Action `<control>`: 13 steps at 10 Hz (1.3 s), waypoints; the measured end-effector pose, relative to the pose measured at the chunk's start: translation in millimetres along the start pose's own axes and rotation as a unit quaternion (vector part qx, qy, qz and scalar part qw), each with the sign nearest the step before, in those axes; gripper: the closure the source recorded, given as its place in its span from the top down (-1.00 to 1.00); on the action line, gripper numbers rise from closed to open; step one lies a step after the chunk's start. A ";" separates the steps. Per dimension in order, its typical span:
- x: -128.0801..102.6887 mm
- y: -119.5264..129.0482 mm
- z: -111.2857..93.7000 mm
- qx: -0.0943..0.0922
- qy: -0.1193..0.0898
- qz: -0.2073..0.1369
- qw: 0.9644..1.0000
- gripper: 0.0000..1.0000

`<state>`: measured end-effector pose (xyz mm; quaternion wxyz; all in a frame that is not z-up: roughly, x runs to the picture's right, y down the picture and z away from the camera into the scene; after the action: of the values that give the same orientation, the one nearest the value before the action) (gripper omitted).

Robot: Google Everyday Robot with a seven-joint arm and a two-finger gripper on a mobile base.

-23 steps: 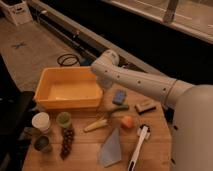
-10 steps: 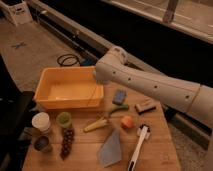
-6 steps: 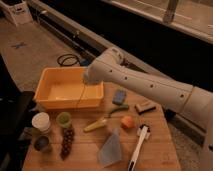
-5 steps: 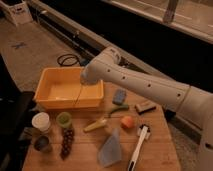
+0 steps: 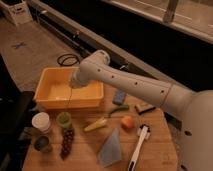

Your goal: Place fork in plastic cup

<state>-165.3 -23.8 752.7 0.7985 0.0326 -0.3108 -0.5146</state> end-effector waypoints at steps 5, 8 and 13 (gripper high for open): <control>0.1 6.4 3.5 -0.005 -0.003 0.001 1.000 -1.00; -13.6 3.0 29.5 -0.004 -0.020 -0.021 1.000 -1.00; -24.1 4.8 50.2 0.009 -0.031 -0.031 0.999 -1.00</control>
<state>-194.7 12.2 783.7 0.7719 0.0331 -0.3390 -0.5368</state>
